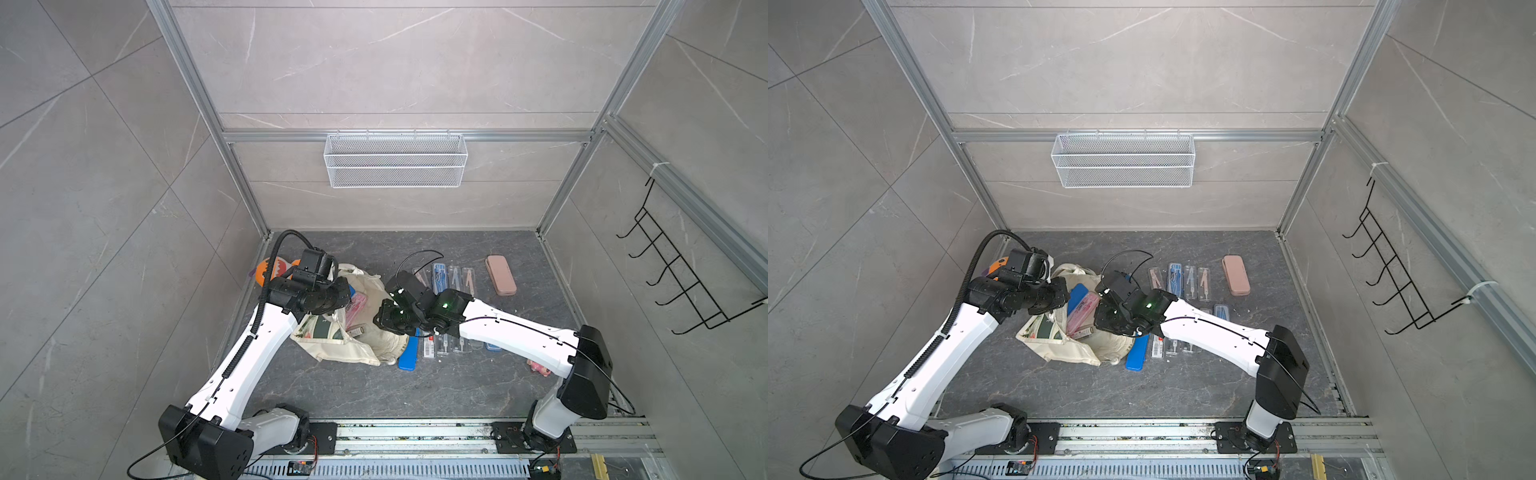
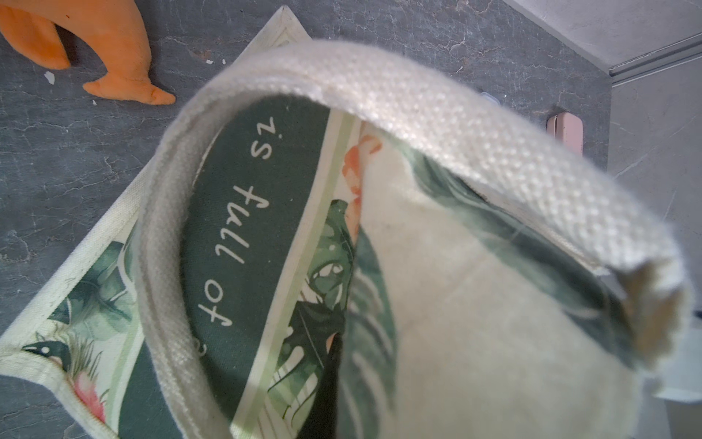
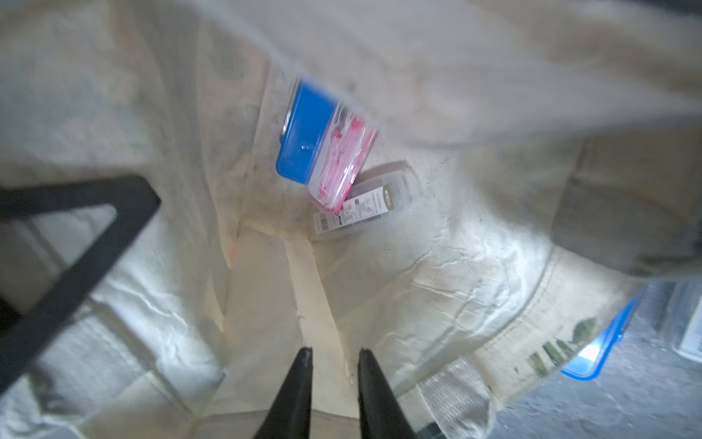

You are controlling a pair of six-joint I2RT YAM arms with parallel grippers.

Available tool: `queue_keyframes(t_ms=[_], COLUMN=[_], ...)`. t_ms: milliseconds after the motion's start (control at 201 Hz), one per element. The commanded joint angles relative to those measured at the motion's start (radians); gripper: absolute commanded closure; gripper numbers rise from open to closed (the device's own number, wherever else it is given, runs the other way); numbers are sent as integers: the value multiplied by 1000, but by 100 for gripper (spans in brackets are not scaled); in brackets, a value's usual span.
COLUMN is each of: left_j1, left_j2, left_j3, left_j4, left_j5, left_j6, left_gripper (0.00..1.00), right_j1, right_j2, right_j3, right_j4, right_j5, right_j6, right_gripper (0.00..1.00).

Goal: Take out the compass set from the canvas bag
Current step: Pick up the compass set from the canvas bag.

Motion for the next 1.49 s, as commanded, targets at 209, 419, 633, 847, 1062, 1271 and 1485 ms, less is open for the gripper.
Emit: queue_keyframes(t_ms=[209,419,633,847,1062,1271,1485], left_j1=[-1,-1,-1,-3,-3,-3,-3], left_j2=[-33,-50,-63,-44,-13,-21,-23], left_j3=[16,22,16,5,23,4,-3], left_j4=[43,25,7,21,19,23,23], left_j5=[12,36,76,133,173,183,213], left_j6=[-15,-7,4,0,13,28,44], left_gripper=[100,100,100,100,100,100,100], right_j1=[20,-32,-85,-123,-133,-133,-131], right_j2=[240,357,472,556,626,654,701], right_j3=[213,258,332,376,423,471,529], right_j4=[-108,-30,52,109,148,193,204], right_j5=[-82,-99,-76,-73,-121,-165,-212], right_j6=[-90,7,145,208,194,124,101], right_gripper=[83,66,40,34,37,40,50])
